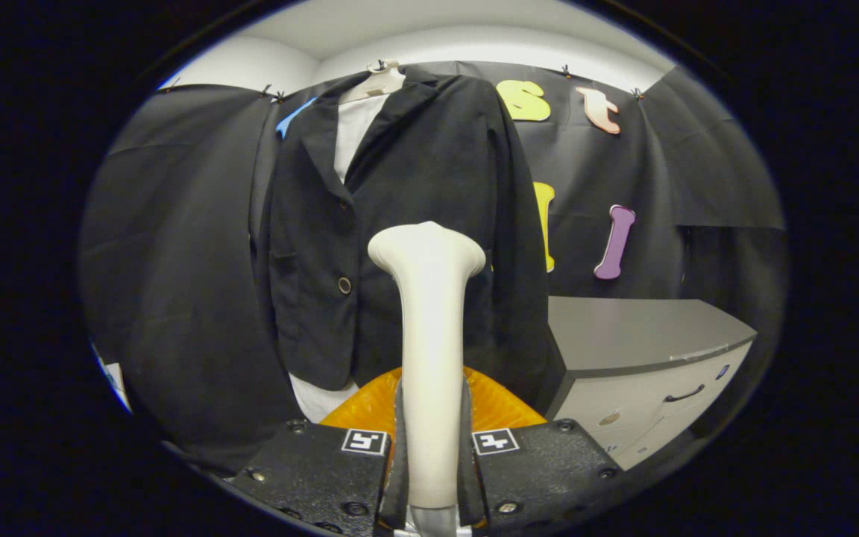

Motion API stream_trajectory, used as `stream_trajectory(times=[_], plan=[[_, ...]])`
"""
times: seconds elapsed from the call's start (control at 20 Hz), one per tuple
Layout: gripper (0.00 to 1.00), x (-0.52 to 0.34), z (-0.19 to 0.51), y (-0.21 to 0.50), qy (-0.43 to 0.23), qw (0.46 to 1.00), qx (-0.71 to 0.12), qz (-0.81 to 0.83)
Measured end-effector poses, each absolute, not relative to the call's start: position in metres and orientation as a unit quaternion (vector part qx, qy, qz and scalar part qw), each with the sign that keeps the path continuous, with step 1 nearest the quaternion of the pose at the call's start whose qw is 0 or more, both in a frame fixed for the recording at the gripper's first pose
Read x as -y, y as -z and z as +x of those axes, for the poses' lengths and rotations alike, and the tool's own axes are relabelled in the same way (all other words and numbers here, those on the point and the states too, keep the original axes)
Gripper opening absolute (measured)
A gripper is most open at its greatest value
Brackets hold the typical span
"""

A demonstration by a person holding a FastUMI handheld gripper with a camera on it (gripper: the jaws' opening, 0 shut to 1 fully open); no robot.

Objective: Iron the clothes twice with a garment steamer, once on the left side and once on the right side.

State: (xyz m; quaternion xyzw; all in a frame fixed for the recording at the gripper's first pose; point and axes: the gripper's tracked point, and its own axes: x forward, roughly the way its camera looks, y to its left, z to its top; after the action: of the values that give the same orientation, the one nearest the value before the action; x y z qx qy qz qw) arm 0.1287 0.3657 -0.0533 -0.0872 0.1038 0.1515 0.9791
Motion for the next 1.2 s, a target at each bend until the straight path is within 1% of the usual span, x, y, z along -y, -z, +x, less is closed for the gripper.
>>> stream_trajectory(times=[0.5, 1.0, 1.2], plan=[[0.29, -0.363, 0.124, 0.122, -0.16, 0.965, -0.184, -0.101], [0.29, -0.357, 0.114, 0.162, -0.165, 0.954, -0.215, -0.13], [0.29, -0.35, 0.106, 0.183, -0.158, 0.948, -0.243, -0.131]])
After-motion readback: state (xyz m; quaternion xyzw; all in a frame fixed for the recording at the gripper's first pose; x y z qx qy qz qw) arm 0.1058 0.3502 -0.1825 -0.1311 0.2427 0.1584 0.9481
